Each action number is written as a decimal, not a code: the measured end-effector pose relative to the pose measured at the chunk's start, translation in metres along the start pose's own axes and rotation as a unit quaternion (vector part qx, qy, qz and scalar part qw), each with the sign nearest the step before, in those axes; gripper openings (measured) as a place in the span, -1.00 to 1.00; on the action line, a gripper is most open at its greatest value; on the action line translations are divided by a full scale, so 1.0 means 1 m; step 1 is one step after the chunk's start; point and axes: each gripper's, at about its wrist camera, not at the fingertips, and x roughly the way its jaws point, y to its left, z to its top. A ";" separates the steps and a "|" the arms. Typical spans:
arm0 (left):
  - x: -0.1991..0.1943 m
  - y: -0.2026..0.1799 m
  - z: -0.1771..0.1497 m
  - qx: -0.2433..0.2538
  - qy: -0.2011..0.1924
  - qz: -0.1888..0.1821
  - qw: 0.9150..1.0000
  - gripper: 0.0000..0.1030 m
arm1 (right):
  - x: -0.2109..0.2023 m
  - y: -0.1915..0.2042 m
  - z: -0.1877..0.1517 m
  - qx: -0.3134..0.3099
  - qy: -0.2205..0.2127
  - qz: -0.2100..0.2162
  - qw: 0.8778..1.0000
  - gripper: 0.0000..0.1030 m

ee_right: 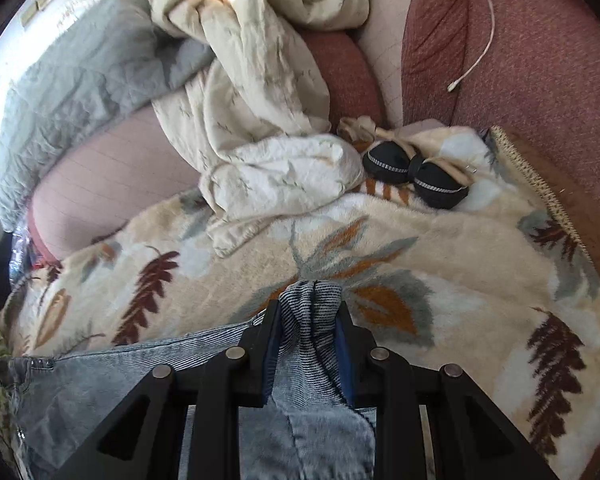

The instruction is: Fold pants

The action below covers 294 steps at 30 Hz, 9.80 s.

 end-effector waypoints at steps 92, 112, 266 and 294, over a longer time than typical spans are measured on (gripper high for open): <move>-0.058 -0.071 -0.263 0.171 -0.003 -0.055 0.984 0.19 | -0.103 0.198 -0.176 -0.222 0.140 0.129 0.956 0.19; -0.060 -0.073 -0.275 0.193 0.035 -0.045 0.979 0.19 | -0.009 0.325 -0.173 -0.322 0.145 0.181 0.918 0.19; -0.056 0.034 -0.256 0.059 0.010 0.218 0.974 0.79 | -0.111 0.066 -0.230 -0.153 0.082 -0.015 0.985 0.45; -0.096 -0.016 -0.258 0.162 -0.062 0.272 0.946 0.99 | -0.108 0.065 -0.243 -0.173 0.082 -0.053 0.980 0.84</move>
